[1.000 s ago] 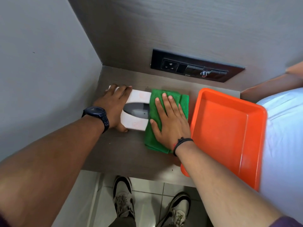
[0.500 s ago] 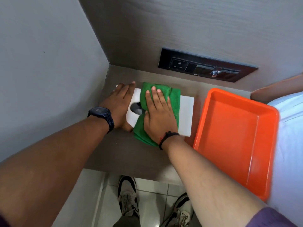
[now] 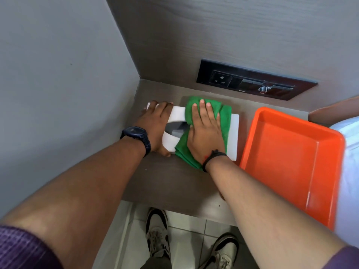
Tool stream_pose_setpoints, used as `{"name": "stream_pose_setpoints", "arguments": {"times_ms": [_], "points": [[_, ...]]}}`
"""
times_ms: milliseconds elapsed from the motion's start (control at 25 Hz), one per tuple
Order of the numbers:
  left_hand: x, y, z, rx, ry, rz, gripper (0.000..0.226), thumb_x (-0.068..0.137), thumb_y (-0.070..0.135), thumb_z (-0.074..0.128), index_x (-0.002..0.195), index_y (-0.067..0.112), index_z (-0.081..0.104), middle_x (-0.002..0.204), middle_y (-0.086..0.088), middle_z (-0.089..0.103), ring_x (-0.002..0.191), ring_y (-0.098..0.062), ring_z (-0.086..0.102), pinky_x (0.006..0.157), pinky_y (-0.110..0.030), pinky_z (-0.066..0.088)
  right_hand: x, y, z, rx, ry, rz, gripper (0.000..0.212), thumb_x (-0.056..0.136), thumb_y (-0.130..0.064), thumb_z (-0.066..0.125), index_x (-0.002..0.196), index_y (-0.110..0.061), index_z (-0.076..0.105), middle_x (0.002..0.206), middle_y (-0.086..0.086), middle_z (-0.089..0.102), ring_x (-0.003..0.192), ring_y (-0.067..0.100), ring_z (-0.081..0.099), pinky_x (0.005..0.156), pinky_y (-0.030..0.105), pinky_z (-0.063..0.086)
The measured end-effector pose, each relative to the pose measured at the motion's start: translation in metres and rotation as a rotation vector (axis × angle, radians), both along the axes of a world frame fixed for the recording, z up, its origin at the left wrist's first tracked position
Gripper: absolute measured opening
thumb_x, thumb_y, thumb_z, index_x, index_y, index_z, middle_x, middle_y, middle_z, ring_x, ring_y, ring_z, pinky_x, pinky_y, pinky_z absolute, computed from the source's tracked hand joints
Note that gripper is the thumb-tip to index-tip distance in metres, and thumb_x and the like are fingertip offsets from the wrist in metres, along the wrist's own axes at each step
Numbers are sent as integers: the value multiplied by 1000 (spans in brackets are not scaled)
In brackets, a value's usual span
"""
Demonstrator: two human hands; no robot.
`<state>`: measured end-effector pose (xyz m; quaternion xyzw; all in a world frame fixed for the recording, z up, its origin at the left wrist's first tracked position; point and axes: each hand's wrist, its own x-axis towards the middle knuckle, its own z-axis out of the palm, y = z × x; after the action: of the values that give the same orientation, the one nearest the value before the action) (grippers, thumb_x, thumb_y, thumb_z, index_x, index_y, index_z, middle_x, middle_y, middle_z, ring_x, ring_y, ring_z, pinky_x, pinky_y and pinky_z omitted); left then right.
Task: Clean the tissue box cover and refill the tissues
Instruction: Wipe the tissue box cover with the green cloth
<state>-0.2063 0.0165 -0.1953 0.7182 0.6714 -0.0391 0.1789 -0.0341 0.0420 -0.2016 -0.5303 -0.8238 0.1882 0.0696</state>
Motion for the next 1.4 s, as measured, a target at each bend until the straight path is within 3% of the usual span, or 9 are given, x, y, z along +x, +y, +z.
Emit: {"name": "stream_pose_setpoints", "arguments": {"times_ms": [120, 320, 560, 760, 800, 880, 1000, 1200, 1400], "points": [[-3, 0, -2, 36, -67, 4, 132, 27, 57, 80, 138, 8, 27, 135, -12, 40, 122, -33, 35, 102, -49, 38, 1, -12, 0, -29, 40, 129, 61, 92, -13, 38, 150, -11, 21, 160, 8, 14, 148, 22, 6, 117, 38, -5], [-3, -1, -2, -12, -37, 3, 143, 19, 59, 85, 139, 11, 23, 138, -10, 36, 125, -30, 31, 104, -47, 38, 48, -6, 1, 15, -7, 179, 62, 87, -13, 45, 147, -11, 31, 157, 10, 24, 146, 26, 17, 118, 43, 11], [-2, 0, -4, 35, -41, 1, 135, 26, 57, 83, 139, 11, 25, 137, -9, 39, 123, -31, 34, 102, -45, 38, 5, -9, 2, 4, -3, 76, 66, 87, -23, 39, 150, -14, 22, 160, 7, 15, 148, 22, 6, 119, 40, -2], [-22, 2, 13, -94, -187, 58, 159, 28, 50, 91, 150, 18, -7, 150, -17, 29, 132, -34, 33, 104, -41, 32, -1, -9, 9, -38, 151, 186, 63, 88, -32, 45, 147, -13, 32, 158, 10, 21, 147, 24, 12, 119, 40, 3], [-28, 2, 19, -96, -189, 56, 156, 33, 52, 91, 150, 21, -7, 154, -16, 24, 136, -32, 29, 108, -44, 29, 13, -8, 9, 8, 187, 125, 59, 88, -29, 45, 144, -10, 39, 156, 14, 27, 146, 28, 18, 119, 42, 9], [-27, 0, 31, 80, -181, 46, 125, 56, 51, 83, 151, 17, 9, 155, -15, 24, 139, -31, 27, 111, -51, 29, 46, 1, 9, 109, 199, -127, 48, 92, -20, 41, 137, -5, 47, 151, 19, 35, 143, 34, 25, 118, 46, 18], [20, 6, 36, 330, -161, 11, 79, 76, 34, 57, 145, 7, 30, 150, -18, 33, 139, -35, 29, 112, -53, 26, 66, 18, -1, -14, 130, -262, 45, 99, -16, 34, 142, -5, 38, 156, 16, 24, 145, 33, 18, 117, 43, 18], [99, 16, 3, 213, -17, 48, 60, 90, 32, 34, 149, 19, 25, 157, -7, 21, 144, -29, 15, 117, -48, 6, 56, 22, -20, 17, 121, -273, 45, 99, -17, 33, 144, -10, 37, 158, 10, 22, 146, 31, 15, 117, 43, 20], [94, 18, -10, 259, 20, 70, 60, 88, 29, 35, 147, 23, 30, 154, -6, 30, 142, -28, 22, 115, -47, 9, 57, 22, -23, 35, 132, -278, 45, 98, -17, 31, 142, -9, 39, 157, 9, 27, 146, 29, 16, 117, 45, 21]]}}
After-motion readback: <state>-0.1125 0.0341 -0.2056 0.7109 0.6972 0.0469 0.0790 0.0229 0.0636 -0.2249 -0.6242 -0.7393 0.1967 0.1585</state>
